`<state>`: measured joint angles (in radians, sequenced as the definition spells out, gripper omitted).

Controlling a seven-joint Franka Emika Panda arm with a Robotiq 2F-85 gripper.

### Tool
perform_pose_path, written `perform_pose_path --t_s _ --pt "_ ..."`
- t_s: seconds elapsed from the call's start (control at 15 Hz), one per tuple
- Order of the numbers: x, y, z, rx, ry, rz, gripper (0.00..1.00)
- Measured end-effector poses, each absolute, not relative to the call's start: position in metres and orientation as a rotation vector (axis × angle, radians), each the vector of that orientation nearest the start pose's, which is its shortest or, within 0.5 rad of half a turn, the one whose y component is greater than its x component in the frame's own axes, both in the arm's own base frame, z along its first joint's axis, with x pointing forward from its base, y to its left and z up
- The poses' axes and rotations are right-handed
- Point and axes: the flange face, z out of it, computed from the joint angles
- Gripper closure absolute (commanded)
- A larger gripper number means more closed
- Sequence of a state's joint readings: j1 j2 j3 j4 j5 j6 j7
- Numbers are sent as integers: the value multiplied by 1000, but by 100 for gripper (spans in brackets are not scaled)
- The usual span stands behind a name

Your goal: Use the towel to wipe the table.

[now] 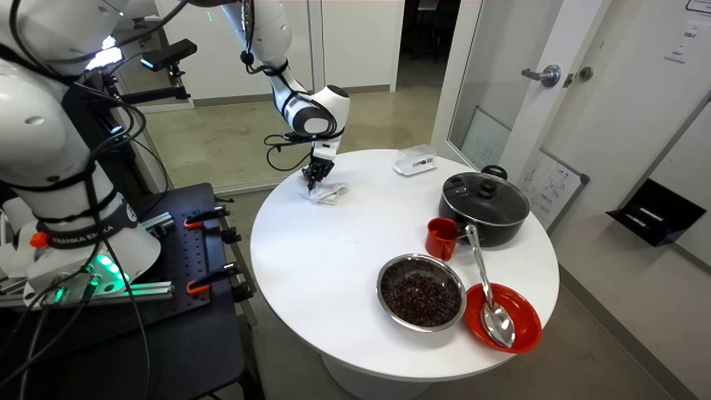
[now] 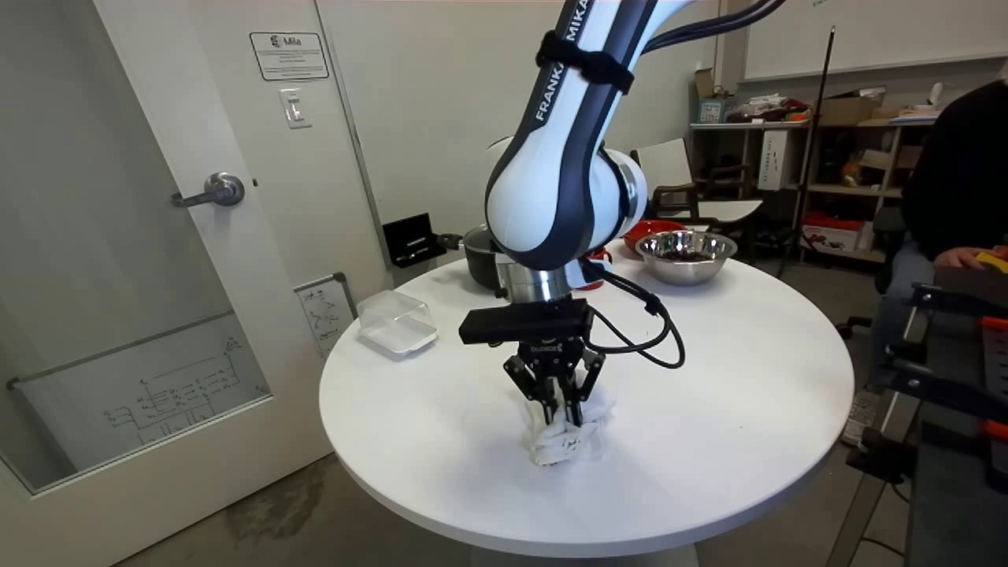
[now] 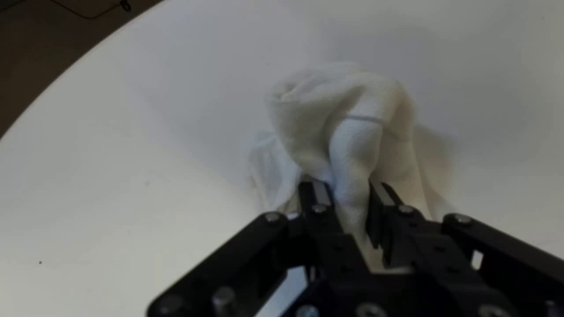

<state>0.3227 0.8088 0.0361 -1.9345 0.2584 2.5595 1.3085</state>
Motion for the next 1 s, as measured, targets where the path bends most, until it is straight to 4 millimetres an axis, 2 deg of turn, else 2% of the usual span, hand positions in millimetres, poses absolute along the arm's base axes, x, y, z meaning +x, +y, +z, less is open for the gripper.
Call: perform_pose_path --t_s 0.13,0.47,1.0 --pt "547 185 49 -2590 1850 333 94" --pt "563 122 50 -2459 2083 295 94" --pt "569 34 49 -2170 2444 325 94"
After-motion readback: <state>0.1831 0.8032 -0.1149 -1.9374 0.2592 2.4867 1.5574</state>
